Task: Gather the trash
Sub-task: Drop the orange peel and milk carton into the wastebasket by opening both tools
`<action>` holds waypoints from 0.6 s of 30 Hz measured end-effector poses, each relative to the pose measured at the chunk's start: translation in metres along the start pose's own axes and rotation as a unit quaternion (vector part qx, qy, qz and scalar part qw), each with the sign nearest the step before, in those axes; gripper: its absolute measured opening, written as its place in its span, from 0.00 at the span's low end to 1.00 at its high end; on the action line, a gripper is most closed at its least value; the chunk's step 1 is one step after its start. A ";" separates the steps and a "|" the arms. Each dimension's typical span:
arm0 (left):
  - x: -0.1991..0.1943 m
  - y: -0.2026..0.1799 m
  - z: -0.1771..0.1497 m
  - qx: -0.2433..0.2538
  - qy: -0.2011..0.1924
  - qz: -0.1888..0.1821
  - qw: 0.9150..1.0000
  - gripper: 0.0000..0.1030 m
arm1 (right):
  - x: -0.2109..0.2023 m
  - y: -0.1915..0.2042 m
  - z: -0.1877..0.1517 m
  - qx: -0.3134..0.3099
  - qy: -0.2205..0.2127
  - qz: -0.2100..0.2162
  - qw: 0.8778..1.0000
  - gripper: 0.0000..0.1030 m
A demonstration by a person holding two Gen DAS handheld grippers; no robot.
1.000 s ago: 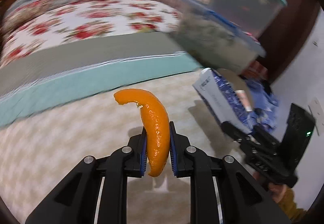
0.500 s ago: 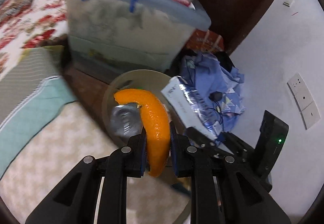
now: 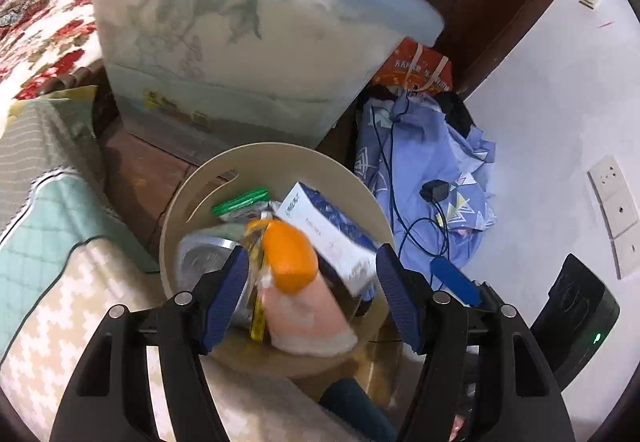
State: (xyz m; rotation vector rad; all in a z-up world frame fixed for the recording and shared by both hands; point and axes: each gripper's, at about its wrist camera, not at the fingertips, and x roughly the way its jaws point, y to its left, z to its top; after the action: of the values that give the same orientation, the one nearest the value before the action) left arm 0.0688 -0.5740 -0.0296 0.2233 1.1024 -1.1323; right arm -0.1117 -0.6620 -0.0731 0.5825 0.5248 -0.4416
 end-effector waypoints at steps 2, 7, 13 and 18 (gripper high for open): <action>-0.020 0.003 -0.014 0.004 -0.015 0.004 1.000 0.69 | -0.012 0.005 -0.004 0.009 -0.007 0.018 1.000 0.76; -0.072 0.015 -0.064 0.004 -0.044 0.028 0.999 0.79 | -0.041 0.030 -0.028 0.026 -0.009 0.048 0.998 0.76; -0.118 0.023 -0.122 0.015 -0.064 0.127 0.990 0.90 | -0.061 0.065 -0.068 0.056 -0.011 0.041 0.998 0.84; -0.156 0.032 -0.164 0.014 -0.084 0.203 0.976 0.92 | -0.072 0.090 -0.094 0.072 0.005 0.037 0.997 0.89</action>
State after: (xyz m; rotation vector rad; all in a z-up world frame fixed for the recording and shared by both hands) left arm -0.0009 -0.3581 0.0018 0.3514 0.8427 -0.7854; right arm -0.1520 -0.5190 -0.0631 0.7408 0.4816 -0.4091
